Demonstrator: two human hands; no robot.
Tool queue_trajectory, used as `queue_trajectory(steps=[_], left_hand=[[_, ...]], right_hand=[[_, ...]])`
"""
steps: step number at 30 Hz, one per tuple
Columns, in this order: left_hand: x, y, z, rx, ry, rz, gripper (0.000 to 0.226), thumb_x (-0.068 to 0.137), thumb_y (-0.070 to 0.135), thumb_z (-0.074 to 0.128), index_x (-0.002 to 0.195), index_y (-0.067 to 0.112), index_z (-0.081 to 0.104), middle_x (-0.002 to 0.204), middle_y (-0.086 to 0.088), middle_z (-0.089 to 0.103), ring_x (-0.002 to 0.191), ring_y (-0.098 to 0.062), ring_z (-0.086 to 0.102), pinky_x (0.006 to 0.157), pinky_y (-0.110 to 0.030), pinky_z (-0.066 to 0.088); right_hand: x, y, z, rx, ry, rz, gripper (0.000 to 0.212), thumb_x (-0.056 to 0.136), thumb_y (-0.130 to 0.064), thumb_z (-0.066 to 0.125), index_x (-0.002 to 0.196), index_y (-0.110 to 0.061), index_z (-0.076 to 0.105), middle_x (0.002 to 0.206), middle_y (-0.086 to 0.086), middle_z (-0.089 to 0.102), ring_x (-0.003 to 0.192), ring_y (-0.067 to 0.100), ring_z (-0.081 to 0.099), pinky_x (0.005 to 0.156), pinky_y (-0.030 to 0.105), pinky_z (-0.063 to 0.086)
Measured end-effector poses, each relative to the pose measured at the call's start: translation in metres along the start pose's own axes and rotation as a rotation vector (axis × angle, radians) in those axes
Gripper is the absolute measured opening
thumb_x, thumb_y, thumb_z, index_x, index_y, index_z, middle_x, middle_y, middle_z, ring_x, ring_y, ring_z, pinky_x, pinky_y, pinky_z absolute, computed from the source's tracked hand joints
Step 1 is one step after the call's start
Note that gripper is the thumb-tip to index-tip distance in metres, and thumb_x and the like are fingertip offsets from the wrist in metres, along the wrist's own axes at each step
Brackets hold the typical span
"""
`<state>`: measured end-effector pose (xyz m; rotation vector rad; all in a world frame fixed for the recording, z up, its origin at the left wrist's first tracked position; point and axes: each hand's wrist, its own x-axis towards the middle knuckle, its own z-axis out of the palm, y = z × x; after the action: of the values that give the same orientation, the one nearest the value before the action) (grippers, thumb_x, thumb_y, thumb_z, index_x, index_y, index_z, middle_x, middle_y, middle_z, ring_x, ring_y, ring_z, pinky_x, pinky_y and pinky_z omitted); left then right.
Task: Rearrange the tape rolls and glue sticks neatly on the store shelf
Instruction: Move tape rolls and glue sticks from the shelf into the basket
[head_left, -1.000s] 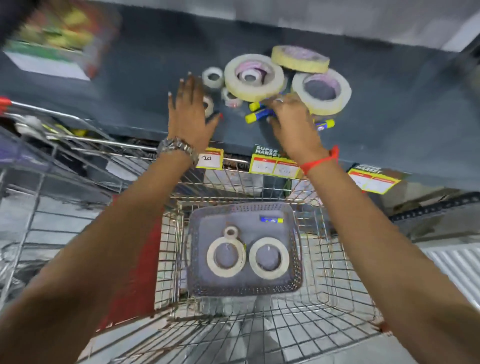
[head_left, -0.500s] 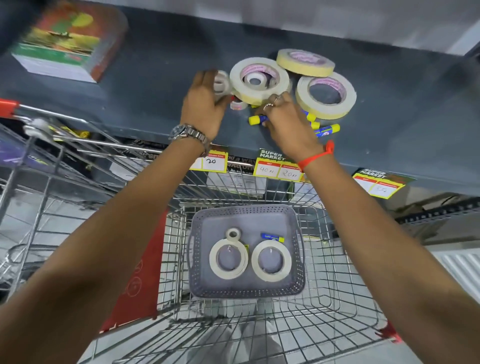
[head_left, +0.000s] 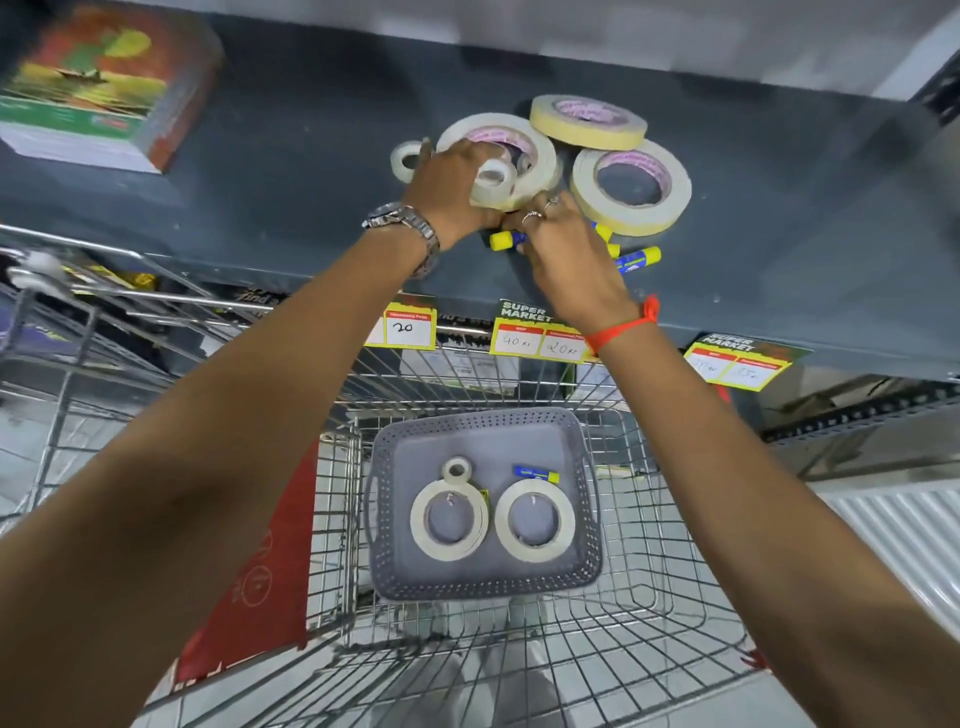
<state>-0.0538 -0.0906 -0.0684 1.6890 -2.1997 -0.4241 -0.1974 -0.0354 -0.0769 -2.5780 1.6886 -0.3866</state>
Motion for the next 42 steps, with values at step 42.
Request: queue_trajectory(steps=[42], left_hand=[[-0.024,0.006,0.003,0.361,-0.012,0.152,0.06,0.095,0.016,0.041,0.145,0.002,0.01,0.156,-0.017,0.003,0.145,-0.026,0.007,0.11,-0.042,0.03]], right_hand=[[-0.061,0.016,-0.012,-0.03,0.188,0.207,0.018,0.088,-0.004,0.052,0.102,0.001,0.062,0.103,0.023,0.061,0.096,0.04,0.055,0.066,0.041,0.048]])
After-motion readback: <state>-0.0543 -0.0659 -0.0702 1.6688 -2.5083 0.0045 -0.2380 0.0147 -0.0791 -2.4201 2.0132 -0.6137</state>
